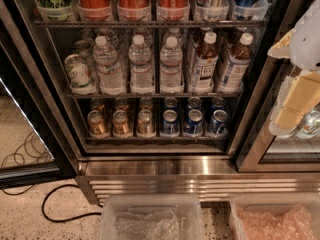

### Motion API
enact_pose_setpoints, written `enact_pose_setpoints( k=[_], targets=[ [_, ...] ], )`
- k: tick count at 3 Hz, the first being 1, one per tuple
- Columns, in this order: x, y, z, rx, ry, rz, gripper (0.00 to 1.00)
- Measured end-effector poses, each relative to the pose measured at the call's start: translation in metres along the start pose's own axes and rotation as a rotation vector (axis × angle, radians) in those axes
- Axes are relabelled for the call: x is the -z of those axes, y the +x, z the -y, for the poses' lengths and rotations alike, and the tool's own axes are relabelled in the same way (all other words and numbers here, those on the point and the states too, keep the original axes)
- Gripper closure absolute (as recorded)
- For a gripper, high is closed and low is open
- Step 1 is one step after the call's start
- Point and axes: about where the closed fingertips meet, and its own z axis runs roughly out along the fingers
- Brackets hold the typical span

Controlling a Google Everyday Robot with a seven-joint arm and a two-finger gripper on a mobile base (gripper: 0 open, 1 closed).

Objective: Pick coke can from top shelf of fridge

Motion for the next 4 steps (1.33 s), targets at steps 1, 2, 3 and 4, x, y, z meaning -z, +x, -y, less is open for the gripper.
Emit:
enact_pose_setpoints(
  k=[1, 2, 3, 4],
  targets=[
    [0.0, -0.001, 0.001, -0.005, 0.003, 0.007, 0.0],
    [-0.004, -0.007, 0.003, -0.084, -0.005, 0.086, 0.0],
    [-0.007, -0.021, 0.007, -0.214, 0.004, 0.223, 0.0],
    [-0.003, -0.039, 0.017, -0.32, 0.039, 0.366, 0.0]
  ],
)
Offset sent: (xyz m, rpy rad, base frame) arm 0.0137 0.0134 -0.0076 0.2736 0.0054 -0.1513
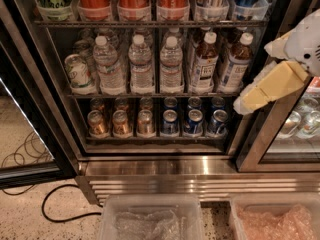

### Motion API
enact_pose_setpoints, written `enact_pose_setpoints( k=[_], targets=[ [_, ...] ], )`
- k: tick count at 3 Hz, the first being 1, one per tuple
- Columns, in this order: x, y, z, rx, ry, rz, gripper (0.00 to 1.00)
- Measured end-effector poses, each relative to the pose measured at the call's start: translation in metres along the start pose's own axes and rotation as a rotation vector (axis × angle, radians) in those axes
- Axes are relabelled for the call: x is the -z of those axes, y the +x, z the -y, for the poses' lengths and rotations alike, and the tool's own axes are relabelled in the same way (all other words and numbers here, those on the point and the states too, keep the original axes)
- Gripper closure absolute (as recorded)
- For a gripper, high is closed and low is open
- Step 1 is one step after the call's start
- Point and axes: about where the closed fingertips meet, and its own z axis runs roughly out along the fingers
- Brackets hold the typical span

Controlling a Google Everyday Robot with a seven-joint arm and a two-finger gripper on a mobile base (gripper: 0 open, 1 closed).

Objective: Pick coke can from top shelf of fridge

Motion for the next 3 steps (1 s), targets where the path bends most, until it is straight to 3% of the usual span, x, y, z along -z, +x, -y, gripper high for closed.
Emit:
enact_pose_setpoints(
  k=[2, 3],
  targets=[
    [0.0, -0.048, 0.009, -0.092, 0.062, 0.233, 0.0],
    [0.004, -0.049, 0.007, -0.097, 0.072, 0.245, 0.0]
  ],
)
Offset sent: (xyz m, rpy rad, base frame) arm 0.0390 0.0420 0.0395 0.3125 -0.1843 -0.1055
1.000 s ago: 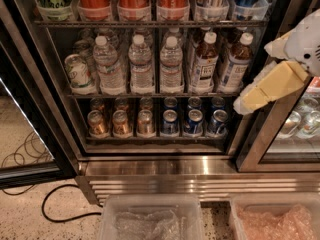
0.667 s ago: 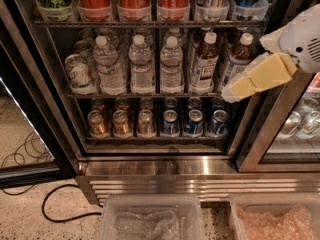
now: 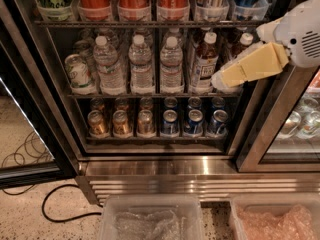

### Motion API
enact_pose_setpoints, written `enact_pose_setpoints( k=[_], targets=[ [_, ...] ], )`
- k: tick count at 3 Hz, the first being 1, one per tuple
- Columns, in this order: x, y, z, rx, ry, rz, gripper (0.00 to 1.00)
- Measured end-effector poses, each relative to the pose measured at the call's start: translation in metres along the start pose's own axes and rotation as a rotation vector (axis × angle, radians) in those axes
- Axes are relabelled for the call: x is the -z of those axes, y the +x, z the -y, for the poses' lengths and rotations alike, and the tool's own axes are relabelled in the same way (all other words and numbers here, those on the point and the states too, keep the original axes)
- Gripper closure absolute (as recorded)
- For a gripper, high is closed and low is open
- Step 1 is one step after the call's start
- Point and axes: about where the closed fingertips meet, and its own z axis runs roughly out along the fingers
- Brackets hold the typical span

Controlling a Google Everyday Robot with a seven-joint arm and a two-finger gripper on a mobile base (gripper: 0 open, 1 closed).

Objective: Pick coke can from top shelf of fridge

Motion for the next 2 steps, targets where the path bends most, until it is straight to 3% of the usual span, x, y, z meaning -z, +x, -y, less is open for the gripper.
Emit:
enact_pose_setpoints(
  k=[2],
  targets=[
    [-0.015, -0.044, -0.033, -0.025, -0.036, 0.188, 0.0]
  ],
)
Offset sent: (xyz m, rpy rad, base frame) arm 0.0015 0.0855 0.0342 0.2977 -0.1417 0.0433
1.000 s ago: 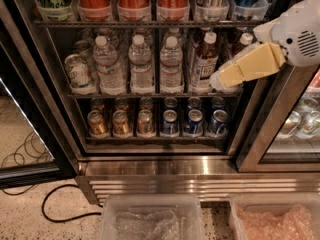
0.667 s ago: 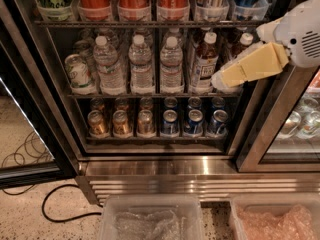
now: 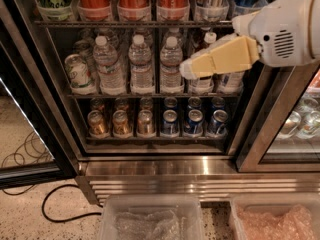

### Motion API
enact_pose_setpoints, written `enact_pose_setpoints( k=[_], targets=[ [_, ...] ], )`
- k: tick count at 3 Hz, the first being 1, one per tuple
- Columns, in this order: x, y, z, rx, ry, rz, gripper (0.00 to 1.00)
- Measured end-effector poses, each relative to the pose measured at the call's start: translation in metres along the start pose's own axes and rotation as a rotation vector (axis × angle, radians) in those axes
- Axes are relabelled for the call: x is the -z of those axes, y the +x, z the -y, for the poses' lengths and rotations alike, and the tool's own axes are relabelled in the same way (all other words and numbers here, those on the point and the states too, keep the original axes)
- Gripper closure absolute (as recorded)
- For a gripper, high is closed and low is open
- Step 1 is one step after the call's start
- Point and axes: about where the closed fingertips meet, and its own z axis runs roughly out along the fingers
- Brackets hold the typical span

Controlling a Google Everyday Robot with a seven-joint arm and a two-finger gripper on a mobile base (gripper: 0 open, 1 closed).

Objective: Pick coke can from top shelf of fridge

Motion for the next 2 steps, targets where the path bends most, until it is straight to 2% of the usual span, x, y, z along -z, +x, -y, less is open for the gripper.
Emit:
enact_pose_setpoints(
  k=[1, 2],
  targets=[
    [-0.024, -0.021, -0.014, -0.039, -0.024, 0.101, 0.0],
    [-0.047, -0.038, -0.026, -0.063, -0.037, 0.176, 0.0]
  ],
)
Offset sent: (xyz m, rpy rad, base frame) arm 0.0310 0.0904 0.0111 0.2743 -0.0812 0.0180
